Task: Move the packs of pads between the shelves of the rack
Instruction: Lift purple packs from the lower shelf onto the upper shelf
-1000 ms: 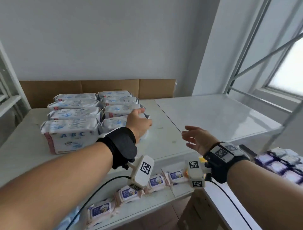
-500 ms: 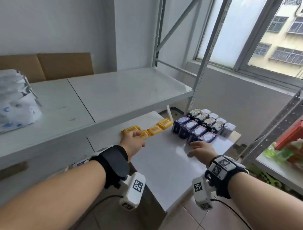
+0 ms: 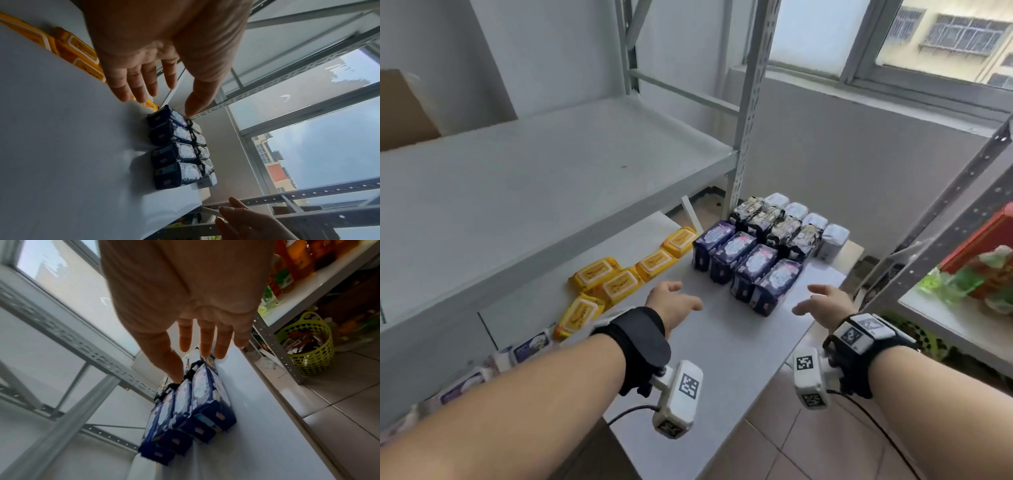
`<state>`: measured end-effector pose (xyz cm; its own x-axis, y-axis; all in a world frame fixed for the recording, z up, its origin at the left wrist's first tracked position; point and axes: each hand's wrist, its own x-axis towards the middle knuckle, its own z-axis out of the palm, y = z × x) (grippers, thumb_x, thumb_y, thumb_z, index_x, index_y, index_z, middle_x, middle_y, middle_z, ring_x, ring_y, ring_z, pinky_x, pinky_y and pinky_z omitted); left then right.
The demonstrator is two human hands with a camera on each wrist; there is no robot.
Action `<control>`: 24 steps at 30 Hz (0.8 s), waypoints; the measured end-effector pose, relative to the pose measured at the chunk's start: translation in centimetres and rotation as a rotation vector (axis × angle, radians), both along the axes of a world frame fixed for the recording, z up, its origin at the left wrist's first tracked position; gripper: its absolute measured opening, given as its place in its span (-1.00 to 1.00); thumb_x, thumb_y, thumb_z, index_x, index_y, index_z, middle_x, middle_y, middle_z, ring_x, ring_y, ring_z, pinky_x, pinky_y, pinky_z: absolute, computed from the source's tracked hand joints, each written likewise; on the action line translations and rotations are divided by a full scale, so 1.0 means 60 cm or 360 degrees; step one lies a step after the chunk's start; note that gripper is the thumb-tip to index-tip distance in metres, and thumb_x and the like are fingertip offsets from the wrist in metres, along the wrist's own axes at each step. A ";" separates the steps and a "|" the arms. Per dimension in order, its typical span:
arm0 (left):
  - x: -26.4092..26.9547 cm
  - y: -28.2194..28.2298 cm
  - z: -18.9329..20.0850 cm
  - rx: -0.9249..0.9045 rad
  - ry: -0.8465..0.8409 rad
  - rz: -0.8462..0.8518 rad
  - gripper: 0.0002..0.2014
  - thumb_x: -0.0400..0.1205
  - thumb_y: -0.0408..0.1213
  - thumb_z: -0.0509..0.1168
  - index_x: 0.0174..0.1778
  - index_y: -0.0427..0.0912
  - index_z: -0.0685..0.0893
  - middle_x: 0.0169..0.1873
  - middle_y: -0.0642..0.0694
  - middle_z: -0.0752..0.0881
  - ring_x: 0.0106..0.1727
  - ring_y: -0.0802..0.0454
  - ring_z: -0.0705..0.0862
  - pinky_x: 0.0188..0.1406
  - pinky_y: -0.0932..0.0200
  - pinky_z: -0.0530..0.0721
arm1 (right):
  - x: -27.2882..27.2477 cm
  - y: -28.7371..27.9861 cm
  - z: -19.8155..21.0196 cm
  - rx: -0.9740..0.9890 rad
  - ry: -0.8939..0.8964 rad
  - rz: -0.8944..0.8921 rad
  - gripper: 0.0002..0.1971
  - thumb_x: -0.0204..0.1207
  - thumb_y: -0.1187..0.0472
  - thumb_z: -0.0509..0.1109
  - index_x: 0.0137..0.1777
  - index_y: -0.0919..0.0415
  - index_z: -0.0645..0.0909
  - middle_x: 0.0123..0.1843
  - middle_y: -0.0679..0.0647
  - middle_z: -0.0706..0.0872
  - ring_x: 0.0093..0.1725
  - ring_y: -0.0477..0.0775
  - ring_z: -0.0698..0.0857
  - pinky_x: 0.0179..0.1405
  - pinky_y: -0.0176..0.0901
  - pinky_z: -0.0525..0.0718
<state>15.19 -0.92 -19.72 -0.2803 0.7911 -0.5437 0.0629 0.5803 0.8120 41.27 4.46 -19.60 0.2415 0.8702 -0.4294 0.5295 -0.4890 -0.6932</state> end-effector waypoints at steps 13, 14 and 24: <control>0.159 0.187 -0.142 -0.0356 0.0016 0.0492 -0.18 0.40 -0.18 0.54 0.56 -0.08 0.31 0.42 -0.09 0.48 0.27 -0.11 0.56 0.06 0.08 0.52 | 0.121 0.303 -0.171 -0.0369 0.0082 0.0389 -0.24 0.29 0.56 0.52 0.51 0.34 0.34 0.38 0.34 0.56 0.35 0.26 0.56 0.15 -0.11 0.51; 0.179 0.202 -0.156 -0.0393 -0.0003 0.0542 -0.16 0.40 -0.16 0.54 0.58 -0.07 0.29 0.44 -0.09 0.47 0.31 -0.11 0.55 0.11 0.07 0.52 | 0.127 0.318 -0.187 -0.0400 0.0118 0.0431 -0.22 0.28 0.57 0.52 0.51 0.35 0.32 0.37 0.34 0.56 0.33 0.26 0.58 0.13 -0.10 0.51; 0.309 0.328 -0.225 -0.0413 -0.0022 0.0850 0.15 0.00 -0.08 0.51 0.54 -0.21 0.17 0.34 -0.23 0.54 0.27 -0.22 0.61 0.26 -0.11 0.64 | 0.152 0.379 -0.275 -0.0378 0.0312 0.0843 -0.33 0.13 0.54 0.54 0.30 0.35 0.49 0.18 0.26 0.70 0.18 0.27 0.68 0.26 0.18 0.64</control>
